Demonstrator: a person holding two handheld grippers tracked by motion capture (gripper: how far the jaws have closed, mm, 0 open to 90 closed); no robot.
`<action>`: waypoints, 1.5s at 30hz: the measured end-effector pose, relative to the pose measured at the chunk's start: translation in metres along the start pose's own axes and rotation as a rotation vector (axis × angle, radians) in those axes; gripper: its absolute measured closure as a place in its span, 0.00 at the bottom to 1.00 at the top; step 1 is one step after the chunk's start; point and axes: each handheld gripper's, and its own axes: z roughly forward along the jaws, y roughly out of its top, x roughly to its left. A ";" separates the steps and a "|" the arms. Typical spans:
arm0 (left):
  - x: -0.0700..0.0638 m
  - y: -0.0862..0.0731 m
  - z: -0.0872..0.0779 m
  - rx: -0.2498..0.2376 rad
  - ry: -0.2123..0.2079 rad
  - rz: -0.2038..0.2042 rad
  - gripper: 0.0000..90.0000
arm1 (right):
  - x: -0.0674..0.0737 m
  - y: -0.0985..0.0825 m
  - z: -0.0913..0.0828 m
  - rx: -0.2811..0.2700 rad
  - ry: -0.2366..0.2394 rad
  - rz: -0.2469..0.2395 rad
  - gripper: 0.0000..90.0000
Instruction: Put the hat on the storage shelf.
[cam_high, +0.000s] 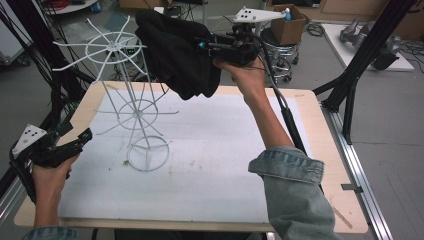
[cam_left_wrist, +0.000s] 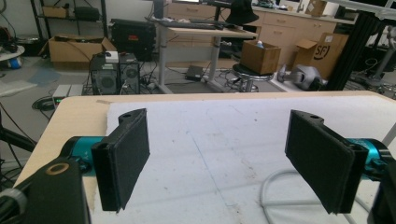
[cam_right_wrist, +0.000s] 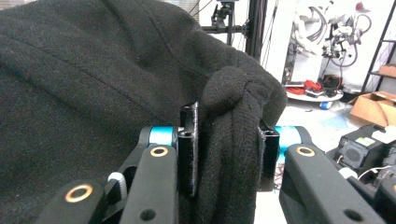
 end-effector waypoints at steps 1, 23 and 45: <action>0.000 0.000 0.000 0.000 0.000 0.000 0.24 | 0.000 0.000 0.000 0.000 0.000 0.000 0.77; 0.000 -0.001 0.003 0.004 -0.005 -0.005 0.24 | -0.003 -0.016 0.008 0.032 0.048 0.054 0.65; 0.000 -0.002 0.007 0.008 -0.006 -0.005 0.24 | -0.003 -0.022 0.005 0.064 0.011 0.045 0.50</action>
